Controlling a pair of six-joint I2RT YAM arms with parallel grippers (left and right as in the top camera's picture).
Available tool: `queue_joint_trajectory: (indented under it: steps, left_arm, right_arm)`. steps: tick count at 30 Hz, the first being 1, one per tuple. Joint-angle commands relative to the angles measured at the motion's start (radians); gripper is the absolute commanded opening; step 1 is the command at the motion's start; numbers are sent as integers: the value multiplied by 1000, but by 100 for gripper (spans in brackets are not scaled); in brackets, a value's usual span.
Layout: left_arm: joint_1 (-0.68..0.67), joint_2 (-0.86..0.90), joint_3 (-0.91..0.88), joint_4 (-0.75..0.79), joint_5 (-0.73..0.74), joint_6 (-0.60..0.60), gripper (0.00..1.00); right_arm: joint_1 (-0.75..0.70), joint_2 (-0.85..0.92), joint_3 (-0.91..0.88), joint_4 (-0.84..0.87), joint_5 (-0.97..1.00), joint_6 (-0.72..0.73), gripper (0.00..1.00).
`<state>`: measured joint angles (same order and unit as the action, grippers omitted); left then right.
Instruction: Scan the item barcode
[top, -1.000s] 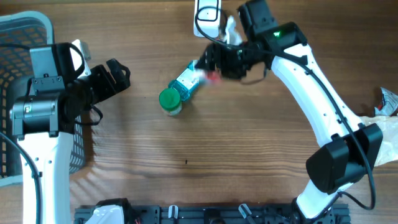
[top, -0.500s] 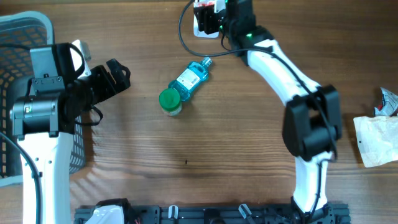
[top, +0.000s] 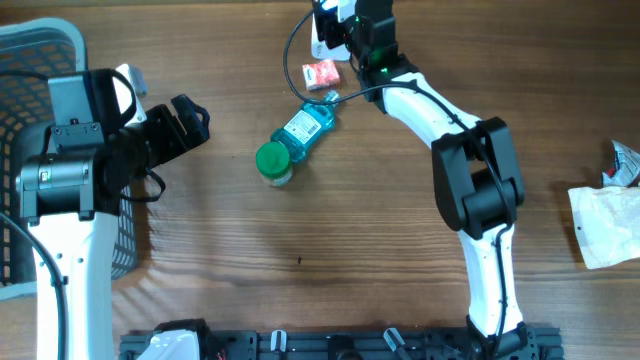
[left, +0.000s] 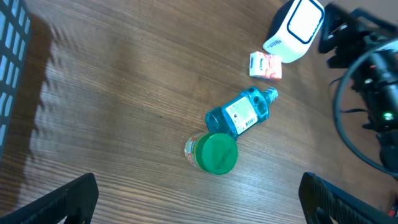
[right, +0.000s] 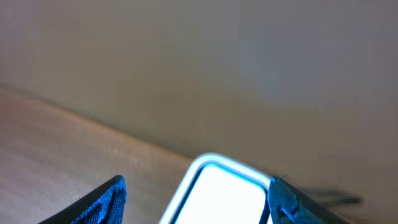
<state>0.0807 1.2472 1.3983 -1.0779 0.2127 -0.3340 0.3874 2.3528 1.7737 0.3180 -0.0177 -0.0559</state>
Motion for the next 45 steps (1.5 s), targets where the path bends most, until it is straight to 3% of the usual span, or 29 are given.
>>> queue_joint_trajectory:
  steps: [1,4,13,21,33,45]
  left_arm:
    - [7,-3,15,0,-5,13,100]
    - [7,-3,15,0,-5,13,100]
    - [7,-3,14,0,-5,13,100]
    - [7,-3,15,0,-5,13,100]
    - [7,-3,14,0,-5,13,100]
    - [7,-3,14,0,-5,13,100]
  right_arm:
    - [13,28,7,-53,27,-59,90]
    - [35,1,9,-157,104,-77,100]
    - [121,-147,10,-450,113,-102,100]
    - [135,-133,10,-615,129,-177,100]
    - [116,-67,10,-612,93,-90,100]
    - [114,38,10,-427,27,38,100]
